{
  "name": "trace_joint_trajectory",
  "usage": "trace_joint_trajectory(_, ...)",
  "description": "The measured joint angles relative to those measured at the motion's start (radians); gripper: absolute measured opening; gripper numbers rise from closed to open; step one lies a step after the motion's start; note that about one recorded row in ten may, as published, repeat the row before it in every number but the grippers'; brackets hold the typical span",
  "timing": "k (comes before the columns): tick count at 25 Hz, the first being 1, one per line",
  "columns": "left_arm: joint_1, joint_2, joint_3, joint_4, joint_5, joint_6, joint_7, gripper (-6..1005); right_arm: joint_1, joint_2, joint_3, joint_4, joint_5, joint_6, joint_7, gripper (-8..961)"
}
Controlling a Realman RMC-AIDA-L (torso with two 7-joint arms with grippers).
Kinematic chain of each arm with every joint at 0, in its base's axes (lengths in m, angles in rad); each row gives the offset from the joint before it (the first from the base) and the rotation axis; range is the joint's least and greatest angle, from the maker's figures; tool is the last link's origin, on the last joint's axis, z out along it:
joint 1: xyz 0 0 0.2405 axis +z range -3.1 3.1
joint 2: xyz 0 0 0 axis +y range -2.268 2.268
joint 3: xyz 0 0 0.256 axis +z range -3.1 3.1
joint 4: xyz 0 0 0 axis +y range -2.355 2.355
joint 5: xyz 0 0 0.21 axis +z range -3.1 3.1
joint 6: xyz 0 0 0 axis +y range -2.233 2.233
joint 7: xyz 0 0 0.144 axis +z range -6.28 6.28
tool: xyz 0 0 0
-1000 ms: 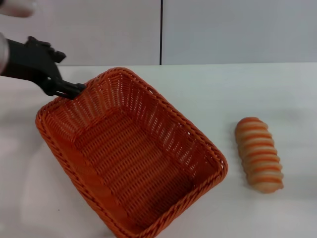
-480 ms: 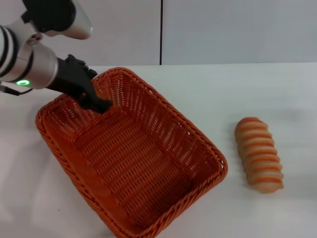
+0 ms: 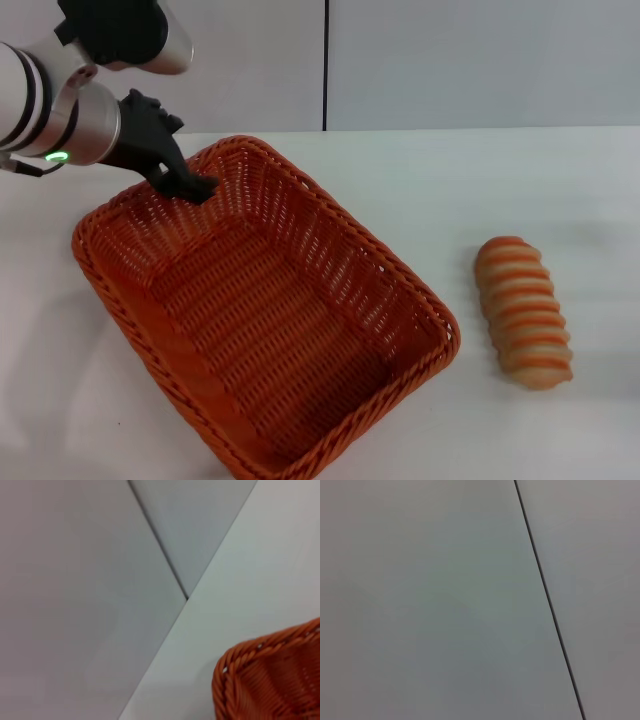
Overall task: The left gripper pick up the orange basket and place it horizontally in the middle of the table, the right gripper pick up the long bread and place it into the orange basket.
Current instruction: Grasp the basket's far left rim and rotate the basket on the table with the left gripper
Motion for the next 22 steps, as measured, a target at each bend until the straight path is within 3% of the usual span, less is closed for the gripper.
trace_joint_trajectory(8, -0.065, 0.0, 0.001, -0.136, 0.041, 0.002, 0.008, 807, 0.006, -0.001, -0.004, -0.001, -0.002, 0.002, -0.001, 582)
trace_joint_trajectory(22, -0.134, 0.0, 0.029, -0.184, 0.1, 0.068, 0.008, 744, 0.001, 0.0, -0.017, -0.001, -0.003, -0.005, 0.004, 582)
